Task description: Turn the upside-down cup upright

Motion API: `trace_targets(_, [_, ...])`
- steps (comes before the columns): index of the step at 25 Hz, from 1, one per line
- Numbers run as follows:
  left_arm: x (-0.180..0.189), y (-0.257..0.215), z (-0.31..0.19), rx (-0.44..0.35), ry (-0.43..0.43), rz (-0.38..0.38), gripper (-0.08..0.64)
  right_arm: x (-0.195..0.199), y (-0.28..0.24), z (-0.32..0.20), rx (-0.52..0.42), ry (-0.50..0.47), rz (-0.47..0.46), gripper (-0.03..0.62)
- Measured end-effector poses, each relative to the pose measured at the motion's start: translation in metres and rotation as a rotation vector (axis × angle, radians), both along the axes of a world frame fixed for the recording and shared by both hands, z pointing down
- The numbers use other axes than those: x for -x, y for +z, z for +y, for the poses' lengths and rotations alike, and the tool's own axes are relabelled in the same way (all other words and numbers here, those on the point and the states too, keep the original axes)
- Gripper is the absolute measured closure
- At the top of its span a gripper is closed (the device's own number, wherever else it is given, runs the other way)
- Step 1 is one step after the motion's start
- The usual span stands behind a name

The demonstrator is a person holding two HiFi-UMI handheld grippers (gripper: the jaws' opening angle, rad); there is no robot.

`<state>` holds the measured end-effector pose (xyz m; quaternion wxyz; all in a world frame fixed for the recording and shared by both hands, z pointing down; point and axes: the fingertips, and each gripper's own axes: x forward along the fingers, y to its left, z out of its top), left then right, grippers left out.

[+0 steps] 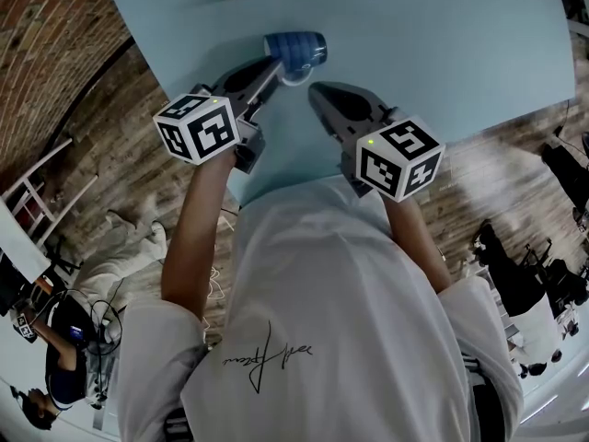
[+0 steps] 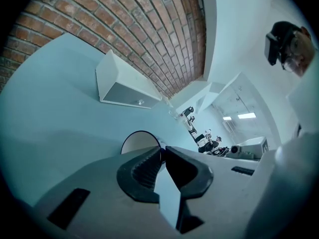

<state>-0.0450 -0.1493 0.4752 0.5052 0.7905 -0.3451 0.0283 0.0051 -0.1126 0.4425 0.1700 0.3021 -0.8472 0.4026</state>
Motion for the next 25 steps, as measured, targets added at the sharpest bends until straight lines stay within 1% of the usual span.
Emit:
trace_targets(3, [-0.005, -0.003, 0.004, -0.004, 0.007, 0.0, 0.523, -0.003, -0.003, 0.002, -0.004, -0.001, -0.003, 0.572])
trace_targets(9, [-0.008, -0.005, 0.011, -0.026, 0.035, -0.026, 0.523, -0.004, -0.003, 0.004, -0.008, -0.003, -0.007, 0.571])
trace_targets(18, [0.003, 0.0, 0.018, -0.017, 0.025, -0.011, 0.526, 0.007, 0.001, 0.001, -0.009, -0.007, 0.001, 0.572])
trace_targets(25, [0.003, 0.001, 0.027, -0.016, 0.023, -0.024, 0.526, 0.008, 0.002, 0.004, -0.015, -0.021, 0.003, 0.572])
